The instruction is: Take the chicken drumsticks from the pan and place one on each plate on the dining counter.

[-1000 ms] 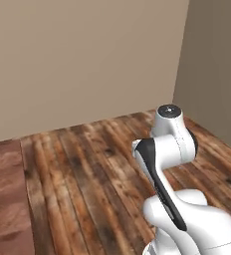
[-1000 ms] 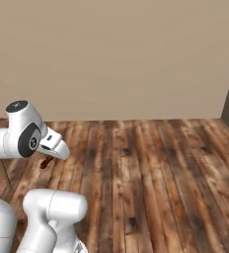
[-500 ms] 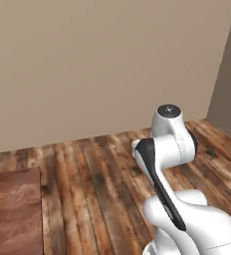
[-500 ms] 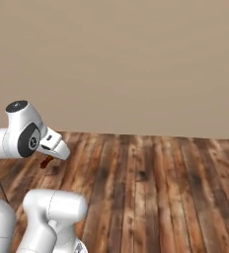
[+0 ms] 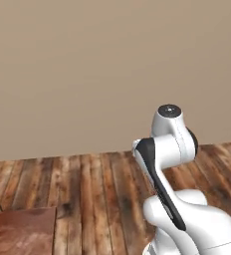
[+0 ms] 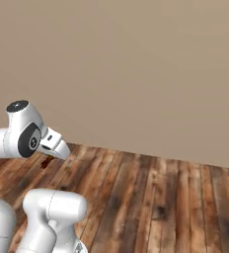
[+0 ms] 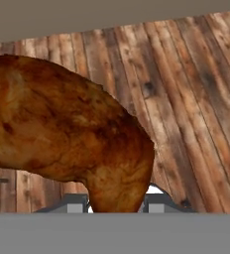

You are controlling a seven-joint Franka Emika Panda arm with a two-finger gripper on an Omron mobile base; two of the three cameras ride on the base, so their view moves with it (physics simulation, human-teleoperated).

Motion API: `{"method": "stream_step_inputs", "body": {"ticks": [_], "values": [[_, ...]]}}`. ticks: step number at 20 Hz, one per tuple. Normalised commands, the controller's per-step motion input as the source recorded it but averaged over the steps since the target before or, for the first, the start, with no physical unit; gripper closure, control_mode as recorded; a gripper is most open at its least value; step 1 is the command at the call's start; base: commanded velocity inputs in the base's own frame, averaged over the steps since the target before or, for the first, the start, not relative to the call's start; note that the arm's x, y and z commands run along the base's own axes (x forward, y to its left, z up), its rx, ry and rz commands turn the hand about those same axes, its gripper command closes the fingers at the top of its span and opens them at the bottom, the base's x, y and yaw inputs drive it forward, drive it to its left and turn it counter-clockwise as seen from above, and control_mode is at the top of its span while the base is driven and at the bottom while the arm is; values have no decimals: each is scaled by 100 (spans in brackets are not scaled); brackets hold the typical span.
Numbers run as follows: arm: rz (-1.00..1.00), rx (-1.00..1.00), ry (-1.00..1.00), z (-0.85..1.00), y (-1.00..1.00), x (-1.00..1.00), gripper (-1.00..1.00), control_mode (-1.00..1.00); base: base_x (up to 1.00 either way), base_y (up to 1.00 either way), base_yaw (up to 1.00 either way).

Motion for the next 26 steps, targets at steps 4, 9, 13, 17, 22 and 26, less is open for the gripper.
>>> {"method": "stream_step_inputs", "body": {"ticks": [4, 9, 13, 17, 22, 26], "values": [[0, 0, 0, 0, 0, 0, 100, 100, 100, -3, 44], [0, 0, 0, 0, 0, 0, 100, 100, 100, -5, 46], [0, 0, 0, 0, 0, 0, 100, 100, 100, -7, 55], [0, 0, 0, 0, 0, 0, 100, 100, 100, -8, 56], [0, 0, 0, 0, 0, 0, 100, 100, 100, -8, 56], [0, 0, 0, 0, 0, 0, 100, 100, 100, -8, 56]]}}
